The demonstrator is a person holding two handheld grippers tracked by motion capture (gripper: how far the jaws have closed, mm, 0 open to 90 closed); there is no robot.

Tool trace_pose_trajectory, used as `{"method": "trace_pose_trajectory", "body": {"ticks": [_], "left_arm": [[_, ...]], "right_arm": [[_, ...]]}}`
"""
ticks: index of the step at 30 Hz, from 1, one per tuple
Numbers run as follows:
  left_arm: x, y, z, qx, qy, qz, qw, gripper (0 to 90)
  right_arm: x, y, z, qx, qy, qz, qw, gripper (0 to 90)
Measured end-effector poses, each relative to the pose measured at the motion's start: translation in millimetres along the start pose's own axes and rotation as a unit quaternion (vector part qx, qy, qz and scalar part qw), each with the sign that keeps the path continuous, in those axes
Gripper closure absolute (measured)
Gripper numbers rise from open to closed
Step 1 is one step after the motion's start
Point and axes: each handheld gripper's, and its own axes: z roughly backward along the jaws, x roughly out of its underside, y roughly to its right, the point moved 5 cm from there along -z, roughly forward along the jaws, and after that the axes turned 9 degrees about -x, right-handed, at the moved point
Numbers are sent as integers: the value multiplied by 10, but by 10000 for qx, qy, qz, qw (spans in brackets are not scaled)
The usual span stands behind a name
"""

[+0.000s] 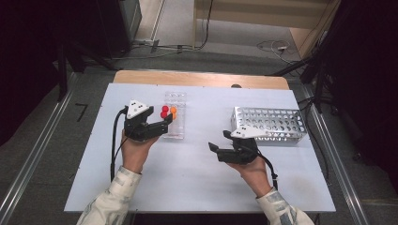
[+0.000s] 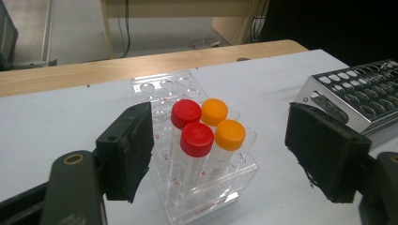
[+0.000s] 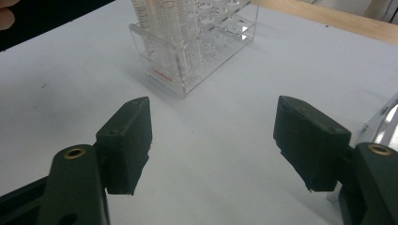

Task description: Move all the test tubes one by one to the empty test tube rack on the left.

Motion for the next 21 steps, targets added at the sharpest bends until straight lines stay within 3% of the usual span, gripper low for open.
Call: {"method": "trace_pose_trajectory", "body": {"ticks": [13, 16, 21], "left_arm": [[278, -211, 251, -275, 8, 110, 9996, 167], [359, -227, 287, -221, -79, 104, 9997, 164], [526, -298, 333, -301, -203, 143, 9992, 153]], "right_arm": [[91, 211, 250, 307, 85, -118, 9994, 259], [142, 281, 340, 398, 122, -135, 9990, 259], [256, 418, 516, 571, 137, -204, 9981, 258]]}}
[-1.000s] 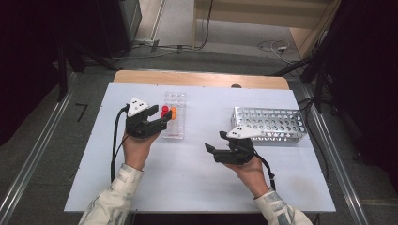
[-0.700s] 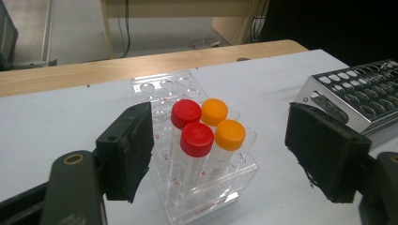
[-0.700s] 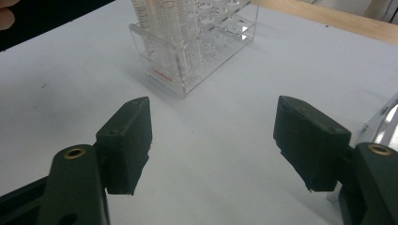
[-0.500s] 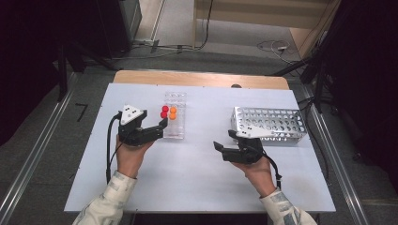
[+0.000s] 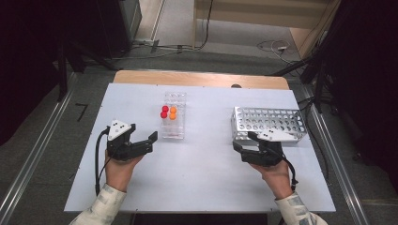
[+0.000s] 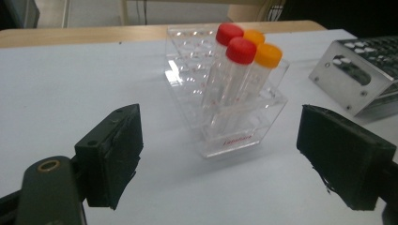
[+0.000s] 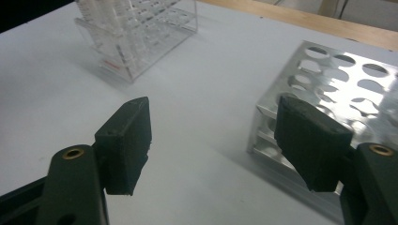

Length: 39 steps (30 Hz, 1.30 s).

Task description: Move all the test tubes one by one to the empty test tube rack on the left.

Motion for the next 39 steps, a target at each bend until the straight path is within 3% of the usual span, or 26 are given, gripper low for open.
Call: {"method": "trace_pose_trajectory", "body": {"ticks": [9, 19, 23, 30, 39], "left_arm": [[174, -192, 199, -157, 53, 127, 9998, 150], [304, -413, 351, -392, 82, 315, 9987, 130], [382, -507, 405, -581, 86, 288, 9979, 131], [504, -620, 452, -704, -40, 338, 9969, 131], [580, -667, 372, -758, -217, 380, 9962, 131]], "right_arm": [[224, 288, 327, 379, 67, -152, 9991, 252], [473, 564, 655, 791, 129, -434, 9958, 251], [585, 694, 774, 993, 120, -574, 9933, 249], [792, 935, 944, 1309, 132, -935, 9869, 249], [923, 1048, 1014, 1464, 152, -1163, 9823, 236]]}}
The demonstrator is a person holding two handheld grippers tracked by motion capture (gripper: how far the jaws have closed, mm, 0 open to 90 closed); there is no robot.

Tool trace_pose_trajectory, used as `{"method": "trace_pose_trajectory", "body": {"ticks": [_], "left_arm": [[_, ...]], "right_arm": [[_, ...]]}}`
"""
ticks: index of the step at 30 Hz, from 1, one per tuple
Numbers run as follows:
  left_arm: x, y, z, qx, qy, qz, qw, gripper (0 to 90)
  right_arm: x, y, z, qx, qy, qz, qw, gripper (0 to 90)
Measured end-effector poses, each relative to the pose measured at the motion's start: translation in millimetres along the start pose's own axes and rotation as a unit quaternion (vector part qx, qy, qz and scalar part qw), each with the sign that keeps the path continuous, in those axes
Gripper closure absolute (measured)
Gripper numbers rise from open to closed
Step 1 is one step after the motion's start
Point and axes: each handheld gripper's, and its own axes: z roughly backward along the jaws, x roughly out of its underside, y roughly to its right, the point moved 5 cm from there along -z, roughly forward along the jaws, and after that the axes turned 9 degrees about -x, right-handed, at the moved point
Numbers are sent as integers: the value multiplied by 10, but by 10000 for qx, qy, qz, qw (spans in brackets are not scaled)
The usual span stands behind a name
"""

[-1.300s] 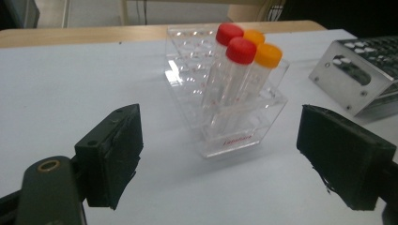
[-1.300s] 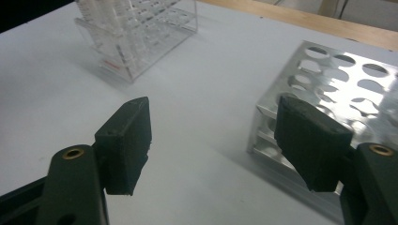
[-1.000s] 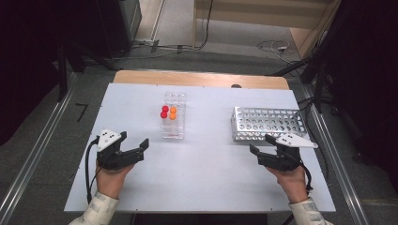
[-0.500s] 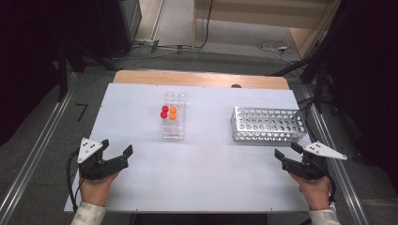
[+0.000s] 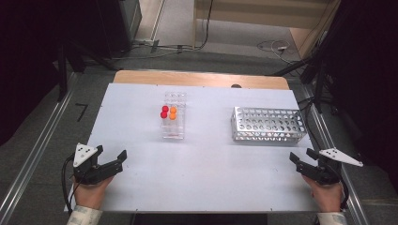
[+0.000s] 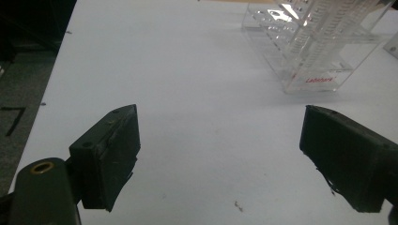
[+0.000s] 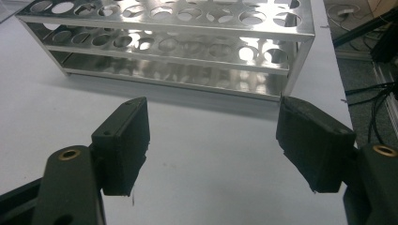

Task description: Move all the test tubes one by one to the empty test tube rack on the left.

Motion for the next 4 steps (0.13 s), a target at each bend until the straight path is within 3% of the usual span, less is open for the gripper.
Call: {"method": "trace_pose_trajectory", "body": {"ticks": [4], "left_arm": [[40, -24, -61, -20, -140, 27, 9999, 131]], "right_arm": [[30, 17, 13, -26, 20, -46, 10000, 221]]}}
